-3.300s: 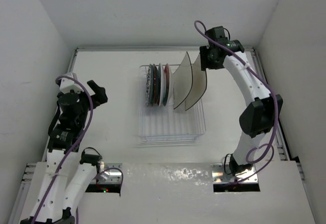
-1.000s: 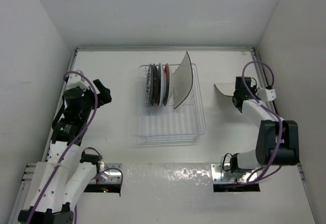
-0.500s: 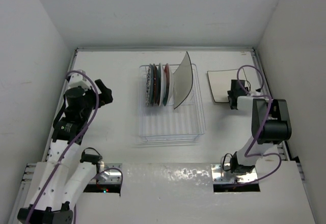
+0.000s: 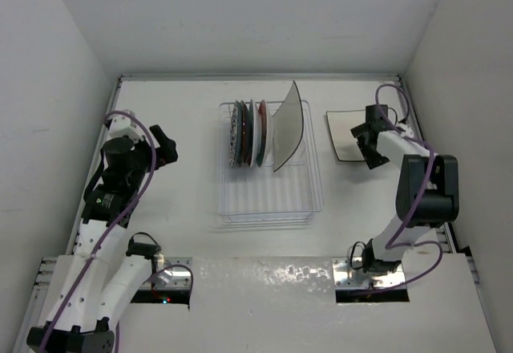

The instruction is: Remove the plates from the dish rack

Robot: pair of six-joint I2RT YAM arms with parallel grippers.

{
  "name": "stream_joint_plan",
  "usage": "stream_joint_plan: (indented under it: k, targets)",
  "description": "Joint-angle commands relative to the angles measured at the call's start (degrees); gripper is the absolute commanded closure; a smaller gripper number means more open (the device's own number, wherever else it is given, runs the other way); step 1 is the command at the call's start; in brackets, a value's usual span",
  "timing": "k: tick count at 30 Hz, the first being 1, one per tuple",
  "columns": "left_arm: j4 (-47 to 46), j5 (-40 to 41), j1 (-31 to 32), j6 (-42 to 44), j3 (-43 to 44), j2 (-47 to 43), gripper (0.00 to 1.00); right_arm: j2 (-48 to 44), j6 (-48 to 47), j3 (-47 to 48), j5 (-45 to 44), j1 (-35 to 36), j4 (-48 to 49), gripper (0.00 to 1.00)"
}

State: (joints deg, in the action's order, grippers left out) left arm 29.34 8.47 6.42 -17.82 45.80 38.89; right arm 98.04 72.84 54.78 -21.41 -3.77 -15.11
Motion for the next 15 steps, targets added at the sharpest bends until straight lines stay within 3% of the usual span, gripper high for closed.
stream_joint_plan:
  k: [1, 5, 6, 7, 8, 9, 12, 15]
  targets:
    - [-1.7, 2.2, 0.5, 0.4, 0.3, -0.1, 0.00, -7.2, -7.0, 4.4, -1.1, 1.6, -11.6, 0.01]
    - [1.0, 9.2, 0.5, -1.5, 1.4, 1.1, 0.00, -13.3, -18.3, 10.2, -1.1, 7.5, -11.3, 0.01]
    - [1.5, 12.5, 0.4, -2.6, 1.7, 1.4, 0.00, -13.7, -26.4, 14.6, 0.6, 8.8, -9.4, 0.01]
    - [2.8, 14.2, 0.4, -3.1, 2.2, 1.7, 0.00, -13.0, -31.0, 17.7, 7.7, 11.6, -8.7, 0.01]
    - [3.4, 15.4, 0.4, -3.9, 2.5, 2.1, 0.00, -11.3, -34.7, 22.6, 10.0, 13.3, -14.0, 0.01]
    - [3.7, 17.1, 0.4, -4.1, 2.6, 2.1, 0.00, -9.0, -41.9, 34.7, 11.0, 15.4, -18.5, 0.01]
    - [3.6, 16.3, 0.4, -4.2, 2.5, 1.9, 0.00, 1.4, -50.1, 54.2, 6.1, 23.9, -34.1, 0.01]
    - [3.0, 14.6, 0.3, -3.5, 2.2, 1.3, 0.00, 3.9, -51.0, 58.0, 4.4, 27.1, -36.0, 0.03]
